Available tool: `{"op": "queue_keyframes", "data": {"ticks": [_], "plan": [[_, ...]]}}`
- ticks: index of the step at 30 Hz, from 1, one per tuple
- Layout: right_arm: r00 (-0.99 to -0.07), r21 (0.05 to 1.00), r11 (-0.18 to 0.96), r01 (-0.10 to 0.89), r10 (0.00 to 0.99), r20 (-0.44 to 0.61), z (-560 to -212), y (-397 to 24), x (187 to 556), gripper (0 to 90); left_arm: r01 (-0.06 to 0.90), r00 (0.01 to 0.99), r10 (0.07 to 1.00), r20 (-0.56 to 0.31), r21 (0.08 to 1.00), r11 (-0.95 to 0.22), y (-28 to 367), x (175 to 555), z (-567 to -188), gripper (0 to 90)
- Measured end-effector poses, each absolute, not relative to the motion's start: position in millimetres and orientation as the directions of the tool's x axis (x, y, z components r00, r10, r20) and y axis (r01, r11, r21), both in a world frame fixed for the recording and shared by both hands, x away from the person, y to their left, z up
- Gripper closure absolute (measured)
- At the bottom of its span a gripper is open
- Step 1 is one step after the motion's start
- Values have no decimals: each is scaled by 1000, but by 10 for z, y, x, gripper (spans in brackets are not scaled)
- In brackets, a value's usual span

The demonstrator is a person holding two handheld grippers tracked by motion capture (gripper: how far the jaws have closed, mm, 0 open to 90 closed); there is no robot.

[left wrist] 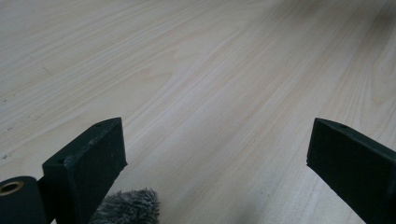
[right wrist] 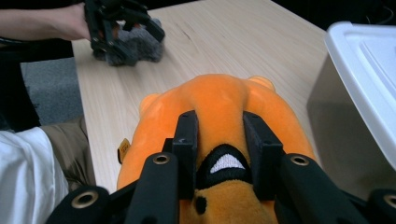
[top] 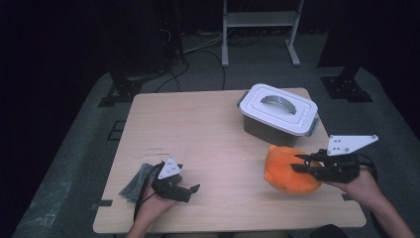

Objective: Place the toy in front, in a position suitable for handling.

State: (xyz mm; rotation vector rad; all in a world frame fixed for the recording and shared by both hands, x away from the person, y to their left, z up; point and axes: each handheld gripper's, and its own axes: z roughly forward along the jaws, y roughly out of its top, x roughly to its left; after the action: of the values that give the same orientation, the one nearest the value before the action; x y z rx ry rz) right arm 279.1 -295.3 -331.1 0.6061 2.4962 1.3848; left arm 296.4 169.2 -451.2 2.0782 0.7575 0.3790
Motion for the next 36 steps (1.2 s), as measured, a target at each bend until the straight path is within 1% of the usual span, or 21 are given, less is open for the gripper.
{"op": "queue_keyframes", "data": {"ticks": [10, 21, 27, 36], "plan": [[-931, 853, 492, 177, 366, -17, -3143, -2601, 2827, 682, 376, 765, 644, -9, 818, -435, 1716, 2969, -4508, 38], [-962, 847, 514, 131, 273, -17, -3144, -2223, 2889, 681, 380, 759, 651, -10, 819, -430, 1760, 2976, -4498, 38], [-973, 845, 522, 116, 231, -9, -3206, -2017, 2937, 681, 379, 757, 653, -9, 821, -428, 1779, 2977, -4494, 38], [-980, 837, 533, 129, 195, 27, -3464, -1783, 3050, 681, 386, 748, 664, -14, 823, -417, 1824, 2992, -4489, 38]]}}
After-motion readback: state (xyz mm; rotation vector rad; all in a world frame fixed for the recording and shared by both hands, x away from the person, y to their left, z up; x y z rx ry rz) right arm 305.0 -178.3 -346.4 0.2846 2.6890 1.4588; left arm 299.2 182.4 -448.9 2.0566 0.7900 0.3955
